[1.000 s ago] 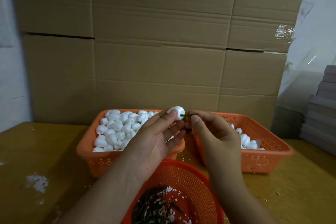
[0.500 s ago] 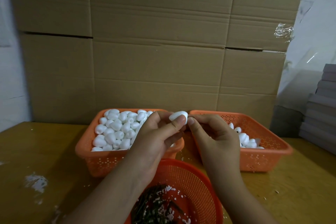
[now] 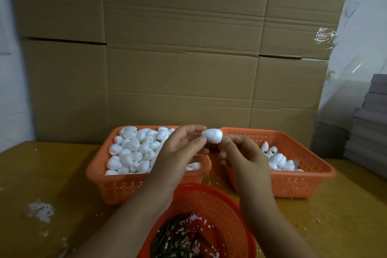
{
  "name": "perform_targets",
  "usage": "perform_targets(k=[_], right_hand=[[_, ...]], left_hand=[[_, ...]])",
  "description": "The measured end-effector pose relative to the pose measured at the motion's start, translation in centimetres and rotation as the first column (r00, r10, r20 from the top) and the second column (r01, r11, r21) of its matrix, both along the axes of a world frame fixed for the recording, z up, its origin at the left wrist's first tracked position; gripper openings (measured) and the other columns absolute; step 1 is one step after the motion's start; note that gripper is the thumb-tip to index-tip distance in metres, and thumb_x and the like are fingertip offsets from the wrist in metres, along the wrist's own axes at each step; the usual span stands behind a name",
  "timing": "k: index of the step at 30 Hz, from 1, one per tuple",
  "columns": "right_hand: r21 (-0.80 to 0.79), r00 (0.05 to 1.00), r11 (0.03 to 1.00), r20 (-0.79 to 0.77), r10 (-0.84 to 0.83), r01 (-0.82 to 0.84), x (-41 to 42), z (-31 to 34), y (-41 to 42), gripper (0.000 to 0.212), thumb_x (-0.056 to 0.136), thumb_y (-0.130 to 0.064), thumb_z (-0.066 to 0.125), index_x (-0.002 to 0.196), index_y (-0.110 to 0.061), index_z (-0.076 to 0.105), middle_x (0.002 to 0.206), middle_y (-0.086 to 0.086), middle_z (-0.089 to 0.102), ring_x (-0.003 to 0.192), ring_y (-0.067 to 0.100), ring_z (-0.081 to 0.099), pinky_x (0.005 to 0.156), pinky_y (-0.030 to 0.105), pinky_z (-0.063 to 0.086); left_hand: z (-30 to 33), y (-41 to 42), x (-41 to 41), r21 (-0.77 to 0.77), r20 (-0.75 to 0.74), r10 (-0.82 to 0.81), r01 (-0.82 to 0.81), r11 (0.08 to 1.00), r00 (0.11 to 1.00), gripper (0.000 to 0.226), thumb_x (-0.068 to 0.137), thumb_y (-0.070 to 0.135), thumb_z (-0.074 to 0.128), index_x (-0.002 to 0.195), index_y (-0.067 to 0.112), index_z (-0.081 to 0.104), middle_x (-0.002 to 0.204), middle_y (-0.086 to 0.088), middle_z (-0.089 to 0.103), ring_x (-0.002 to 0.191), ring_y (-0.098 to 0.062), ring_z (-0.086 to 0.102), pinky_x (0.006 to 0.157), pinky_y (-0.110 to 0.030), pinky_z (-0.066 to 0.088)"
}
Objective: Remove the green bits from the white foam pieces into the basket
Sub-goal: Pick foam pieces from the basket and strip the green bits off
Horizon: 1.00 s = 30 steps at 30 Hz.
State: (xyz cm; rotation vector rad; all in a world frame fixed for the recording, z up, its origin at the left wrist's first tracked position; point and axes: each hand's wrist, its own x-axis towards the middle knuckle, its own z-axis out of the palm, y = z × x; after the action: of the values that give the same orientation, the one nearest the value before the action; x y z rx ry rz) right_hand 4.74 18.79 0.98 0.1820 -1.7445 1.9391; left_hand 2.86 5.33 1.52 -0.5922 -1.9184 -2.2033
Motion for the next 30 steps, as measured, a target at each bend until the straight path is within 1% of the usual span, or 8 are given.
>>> perform_targets(k=[3, 5, 7, 14, 20, 26, 28, 30], right_hand=[[-0.094, 0.994, 0.994, 0.085, 0.071, -0.063, -0.3, -0.4, 0.1, 0.013, 0.09, -0.017, 0.06, 0.08, -0.019, 0.068, 0.069, 0.003, 0.061, 0.063, 0.012, 0.054, 0.061, 0.025, 0.045], [-0.123, 0.99, 0.989, 0.099, 0.1, -0.088, -0.4, -0.5, 0.1, 0.013, 0.092, -0.014, 0.056, 0.083, -0.014, 0.066, 0.07, 0.005, 0.06, 0.063, 0.014, 0.051, 0.06, 0.025, 0.045], [-0.132, 0.988, 0.986, 0.101, 0.115, -0.101, -0.5, -0.6, 0.2, 0.014, 0.094, -0.012, 0.053, 0.083, -0.013, 0.063, 0.068, 0.005, 0.059, 0.061, 0.014, 0.05, 0.058, 0.024, 0.045], [-0.096, 0.988, 0.988, 0.088, 0.127, -0.119, -0.7, -0.8, 0.2, 0.021, 0.097, -0.019, 0.054, 0.079, -0.009, 0.059, 0.066, 0.004, 0.057, 0.059, 0.014, 0.05, 0.057, 0.023, 0.045], [-0.048, 0.992, 0.994, 0.075, 0.106, -0.102, -0.7, -0.9, 0.2, 0.03, 0.098, -0.024, 0.052, 0.076, -0.006, 0.058, 0.064, 0.004, 0.055, 0.059, 0.013, 0.05, 0.056, 0.022, 0.044], [-0.029, 0.992, 0.994, 0.067, 0.104, -0.102, -0.6, -0.9, 0.0, 0.037, 0.098, -0.028, 0.053, 0.067, -0.006, 0.058, 0.061, 0.006, 0.051, 0.059, 0.014, 0.048, 0.055, 0.021, 0.043], [-0.025, 0.992, 0.995, 0.08, 0.101, -0.099, -0.5, -0.9, 0.0, 0.038, 0.097, -0.029, 0.054, 0.068, -0.004, 0.059, 0.061, 0.005, 0.053, 0.06, 0.014, 0.05, 0.055, 0.021, 0.043], [-0.017, 0.991, 0.995, 0.085, 0.103, -0.102, -0.5, -0.9, -0.1, 0.038, 0.097, -0.029, 0.054, 0.067, -0.007, 0.06, 0.06, 0.004, 0.054, 0.058, 0.012, 0.05, 0.053, 0.018, 0.044]], left_hand=[[-0.4, 0.0, 0.0, -0.072, -0.04, -0.005, 0.003, 0.997, 0.999, 0.024, 0.095, 0.013, 0.057, 0.111, 0.028, 0.066, 0.105, 0.006, 0.072, 0.095, -0.01, 0.069, 0.079, -0.023, 0.056], [-0.6, 0.0, -0.1, -0.087, -0.048, -0.019, 0.015, 0.996, 0.999, 0.026, 0.094, 0.009, 0.057, 0.112, 0.025, 0.066, 0.103, 0.006, 0.072, 0.086, -0.007, 0.069, 0.07, -0.016, 0.053], [-0.8, 0.0, -0.1, -0.079, -0.042, -0.032, 0.029, 0.996, 0.999, 0.027, 0.094, 0.005, 0.056, 0.113, 0.022, 0.065, 0.1, 0.005, 0.072, 0.078, -0.007, 0.068, 0.066, -0.014, 0.052], [-1.1, 0.1, -0.6, -0.062, -0.03, -0.007, 0.005, 0.998, 1.0, 0.026, 0.095, 0.009, 0.057, 0.114, 0.025, 0.064, 0.1, 0.0, 0.072, 0.083, -0.009, 0.069, 0.068, -0.017, 0.053], [-1.2, 0.0, -0.7, -0.049, -0.033, -0.008, 0.007, 0.999, 0.999, 0.022, 0.095, 0.015, 0.06, 0.11, 0.028, 0.067, 0.1, 0.0, 0.072, 0.087, -0.01, 0.068, 0.075, -0.023, 0.054], [-1.2, 0.1, -0.7, -0.053, -0.043, -0.03, 0.028, 0.998, 0.999, 0.02, 0.093, 0.021, 0.063, 0.111, 0.027, 0.068, 0.101, 0.006, 0.072, 0.086, -0.008, 0.068, 0.077, -0.023, 0.055], [-1.2, 0.1, -0.7, -0.048, -0.045, -0.026, 0.024, 0.999, 0.999, 0.019, 0.092, 0.022, 0.064, 0.109, 0.026, 0.069, 0.098, 0.004, 0.073, 0.085, -0.009, 0.068, 0.075, -0.022, 0.055], [-1.2, 0.1, -0.7, -0.043, -0.043, -0.02, 0.018, 0.999, 0.999, 0.017, 0.092, 0.021, 0.064, 0.106, 0.027, 0.07, 0.098, 0.0, 0.073, 0.083, -0.01, 0.068, 0.073, -0.021, 0.054]])
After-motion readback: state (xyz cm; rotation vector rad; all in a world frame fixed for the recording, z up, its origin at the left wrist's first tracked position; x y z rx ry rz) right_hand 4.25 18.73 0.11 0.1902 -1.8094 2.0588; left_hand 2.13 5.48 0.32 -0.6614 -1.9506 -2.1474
